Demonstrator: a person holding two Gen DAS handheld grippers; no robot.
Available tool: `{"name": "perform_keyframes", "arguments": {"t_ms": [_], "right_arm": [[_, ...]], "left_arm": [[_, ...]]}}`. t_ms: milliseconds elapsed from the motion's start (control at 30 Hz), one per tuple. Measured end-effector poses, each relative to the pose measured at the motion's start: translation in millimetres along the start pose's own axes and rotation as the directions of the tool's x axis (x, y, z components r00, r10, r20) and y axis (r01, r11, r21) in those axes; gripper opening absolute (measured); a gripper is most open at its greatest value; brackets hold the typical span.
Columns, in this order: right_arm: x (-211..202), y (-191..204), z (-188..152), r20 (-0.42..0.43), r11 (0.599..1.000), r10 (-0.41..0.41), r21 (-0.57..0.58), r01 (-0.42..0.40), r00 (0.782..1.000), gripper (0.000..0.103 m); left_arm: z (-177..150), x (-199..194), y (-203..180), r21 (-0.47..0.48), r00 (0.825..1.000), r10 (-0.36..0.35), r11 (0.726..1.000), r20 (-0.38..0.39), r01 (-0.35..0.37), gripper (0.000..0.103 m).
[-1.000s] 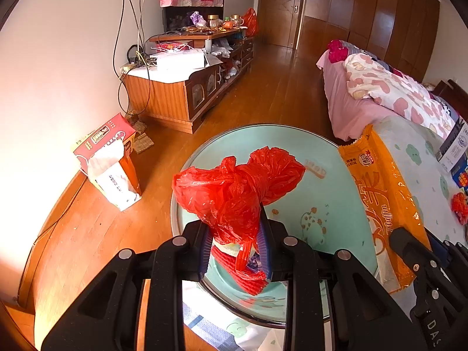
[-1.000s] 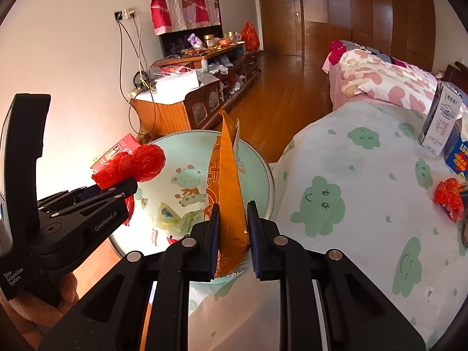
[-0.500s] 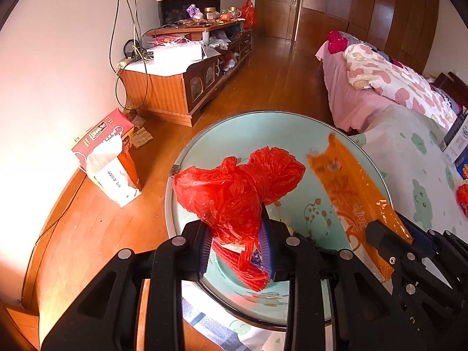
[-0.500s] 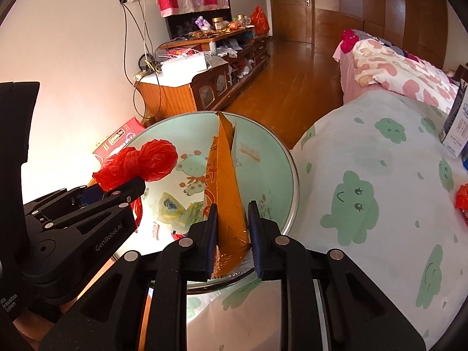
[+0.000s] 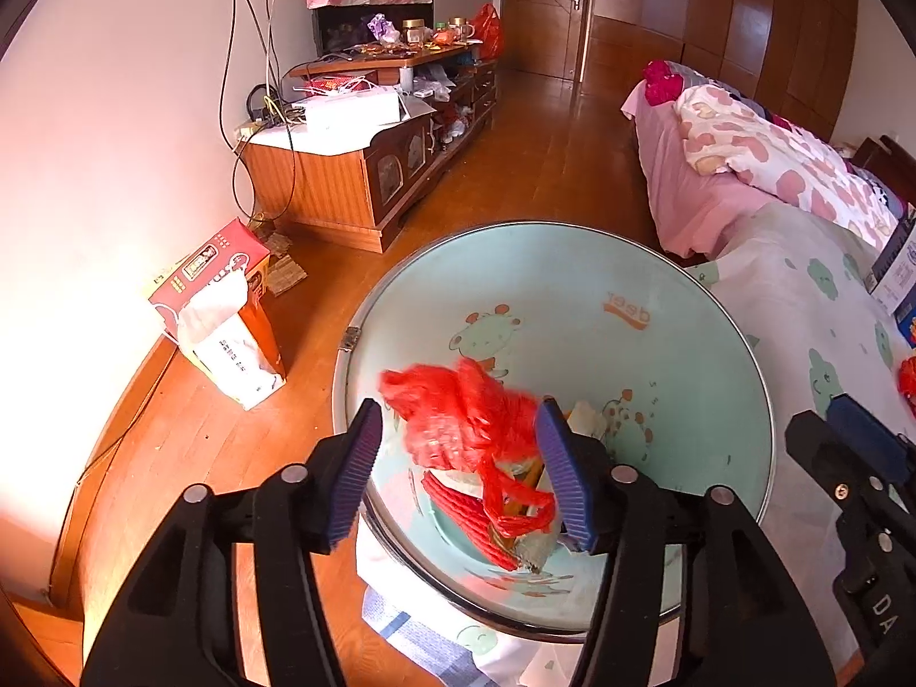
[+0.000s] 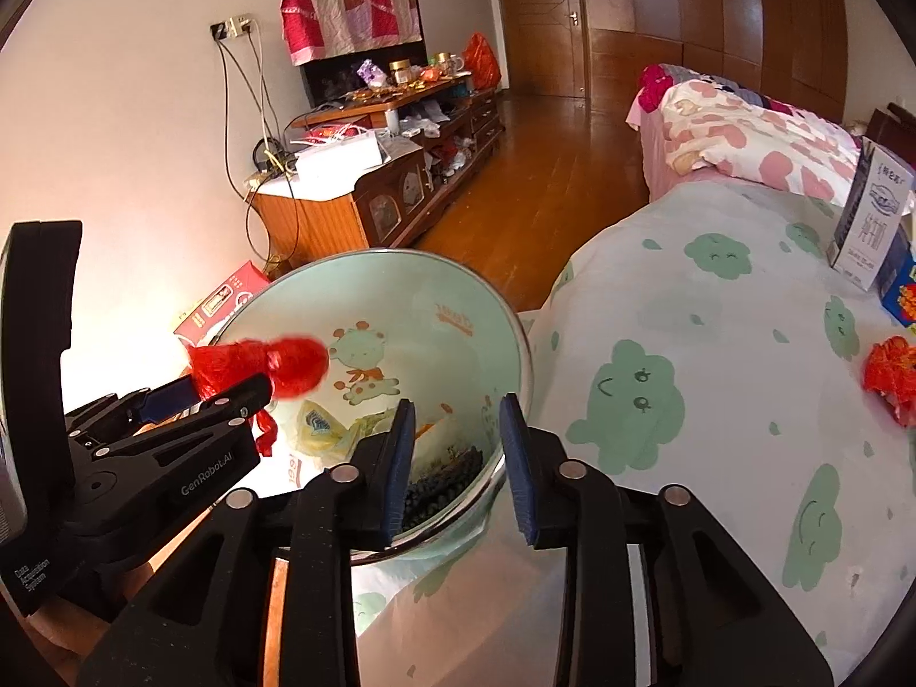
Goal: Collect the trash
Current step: 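Open both tools to drop the orange wrapper and red bag into the bin, then move both open tools back toward the remaining items on the table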
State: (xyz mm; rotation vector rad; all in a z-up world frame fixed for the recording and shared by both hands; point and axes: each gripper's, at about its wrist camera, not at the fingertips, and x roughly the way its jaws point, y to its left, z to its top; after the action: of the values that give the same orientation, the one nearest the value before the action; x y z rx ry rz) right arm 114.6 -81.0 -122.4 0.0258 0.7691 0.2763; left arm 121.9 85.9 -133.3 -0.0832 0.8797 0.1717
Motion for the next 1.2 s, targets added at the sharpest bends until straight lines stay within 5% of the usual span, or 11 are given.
{"name": "perform_keyframes", "arguments": {"t_ms": [133, 300, 567, 1200], "right_arm": [[-13.3, -5.5, -5.3, 0.069, 0.999, -0.044, 0.014, 0.043, 0.997, 0.069], [-27.1, -17.2, -9.1, 0.13, 0.993, -0.115, 0.046, 0.11, 0.985, 0.092], [-38.8, -40.3, -8.6, 0.125, 0.98, -0.188, 0.081, 0.179, 0.974, 0.098], [-79.4, -67.9, -31.5, 0.133, 0.975, -0.203, 0.113, 0.189, 0.97, 0.098]], "left_arm": [[0.2, -6.9, -0.7, 0.001, 1.0, 0.02, 1.0, 0.018, -0.02, 0.079], [-0.8, -15.6, -1.4, 0.007, 0.999, 0.028, 1.0, 0.037, -0.028, 0.085], [-4.1, -32.7, -5.5, 0.001, 0.998, 0.022, 1.0, 0.066, -0.022, 0.097], [-21.2, -72.8, -27.7, 0.018, 0.994, -0.005, 1.0, 0.107, 0.003, 0.097]]}}
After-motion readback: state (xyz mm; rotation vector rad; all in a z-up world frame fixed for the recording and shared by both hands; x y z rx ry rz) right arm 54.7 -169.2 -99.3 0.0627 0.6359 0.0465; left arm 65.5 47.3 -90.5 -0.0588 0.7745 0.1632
